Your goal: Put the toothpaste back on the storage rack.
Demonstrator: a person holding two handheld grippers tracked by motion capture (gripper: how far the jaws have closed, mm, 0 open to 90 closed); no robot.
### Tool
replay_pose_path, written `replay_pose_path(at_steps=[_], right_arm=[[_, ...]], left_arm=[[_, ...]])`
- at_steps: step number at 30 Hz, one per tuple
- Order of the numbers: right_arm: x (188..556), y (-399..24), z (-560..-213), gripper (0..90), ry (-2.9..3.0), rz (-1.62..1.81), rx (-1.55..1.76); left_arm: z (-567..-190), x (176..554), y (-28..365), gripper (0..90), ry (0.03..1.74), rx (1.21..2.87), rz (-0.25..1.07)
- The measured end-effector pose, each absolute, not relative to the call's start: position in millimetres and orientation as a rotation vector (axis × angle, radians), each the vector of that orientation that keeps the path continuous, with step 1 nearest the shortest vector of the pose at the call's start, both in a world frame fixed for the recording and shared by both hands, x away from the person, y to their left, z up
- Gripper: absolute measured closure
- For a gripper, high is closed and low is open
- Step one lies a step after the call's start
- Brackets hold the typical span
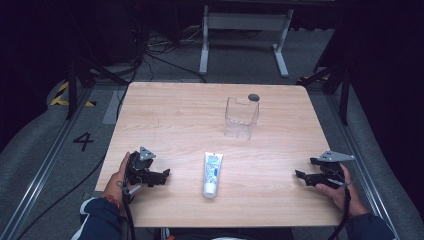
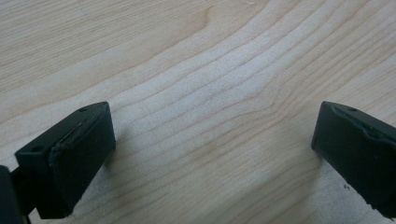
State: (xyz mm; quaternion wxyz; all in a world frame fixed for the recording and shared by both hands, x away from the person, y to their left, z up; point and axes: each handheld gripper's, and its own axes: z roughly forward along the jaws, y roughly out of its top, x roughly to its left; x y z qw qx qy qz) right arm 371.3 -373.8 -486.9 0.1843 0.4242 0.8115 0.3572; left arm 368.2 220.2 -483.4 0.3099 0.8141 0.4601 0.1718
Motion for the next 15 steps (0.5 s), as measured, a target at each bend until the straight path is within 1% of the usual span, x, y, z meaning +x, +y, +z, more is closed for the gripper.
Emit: replay_pose_path(at_steps=[10, 14, 15], right_arm=[[371.9, -373.2, -486.8, 14.6, 2.287, 1.009, 1.199], [372.5, -372.9, -486.8, 14.6, 2.287, 1.008, 1.199], [372.7, -372.8, -486.8, 14.6, 2.288, 1.008, 1.197]], left_arm=[[-483.6, 372.7, 224.8, 0.2, 1.157, 2.176, 0.426], [-483.0, 374.9, 233.3, 0.2, 1.053, 2.223, 0.400], [-481.9, 374.8, 232.2, 0.2, 1.080, 2.230, 0.388]])
